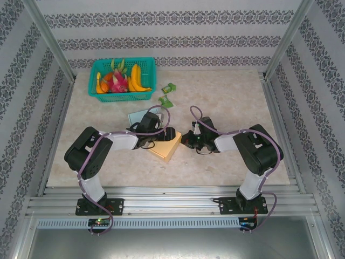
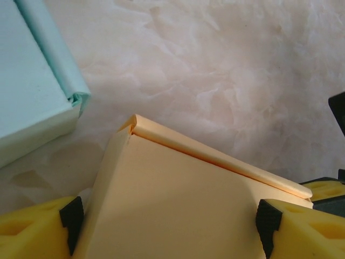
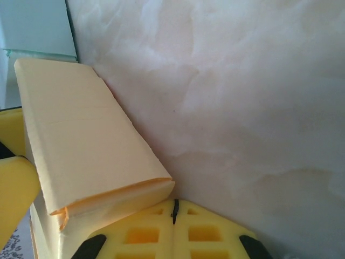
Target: Fold the paper box
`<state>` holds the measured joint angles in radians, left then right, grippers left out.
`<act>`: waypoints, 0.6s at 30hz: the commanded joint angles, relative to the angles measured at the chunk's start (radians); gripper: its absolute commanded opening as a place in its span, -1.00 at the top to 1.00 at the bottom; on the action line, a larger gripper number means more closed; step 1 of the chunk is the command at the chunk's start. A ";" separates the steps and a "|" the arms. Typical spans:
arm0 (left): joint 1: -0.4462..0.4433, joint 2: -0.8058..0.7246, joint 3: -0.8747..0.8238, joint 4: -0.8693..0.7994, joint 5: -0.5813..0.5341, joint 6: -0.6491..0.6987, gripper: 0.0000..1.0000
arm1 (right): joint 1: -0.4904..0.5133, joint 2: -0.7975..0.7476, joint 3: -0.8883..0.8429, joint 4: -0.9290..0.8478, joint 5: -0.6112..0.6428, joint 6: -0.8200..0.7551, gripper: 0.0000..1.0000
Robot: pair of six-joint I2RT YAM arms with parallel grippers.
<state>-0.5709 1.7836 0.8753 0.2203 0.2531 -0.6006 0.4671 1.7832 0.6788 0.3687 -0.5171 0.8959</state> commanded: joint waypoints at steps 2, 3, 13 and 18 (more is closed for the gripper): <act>-0.123 -0.015 0.011 0.008 0.118 -0.081 -0.68 | 0.018 0.036 0.009 0.104 0.055 -0.034 1.00; -0.117 -0.026 0.016 -0.030 0.073 -0.083 -0.67 | 0.016 0.026 0.002 0.102 0.057 -0.035 1.00; -0.020 -0.131 0.004 -0.226 -0.117 -0.111 -0.77 | -0.001 -0.118 -0.108 0.057 0.087 -0.055 1.00; -0.003 -0.198 -0.034 -0.272 -0.137 -0.148 -0.84 | 0.008 -0.240 -0.205 0.033 0.106 -0.062 1.00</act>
<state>-0.5865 1.6405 0.8700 0.0132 0.1459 -0.7120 0.4671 1.6039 0.5179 0.4076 -0.4416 0.8604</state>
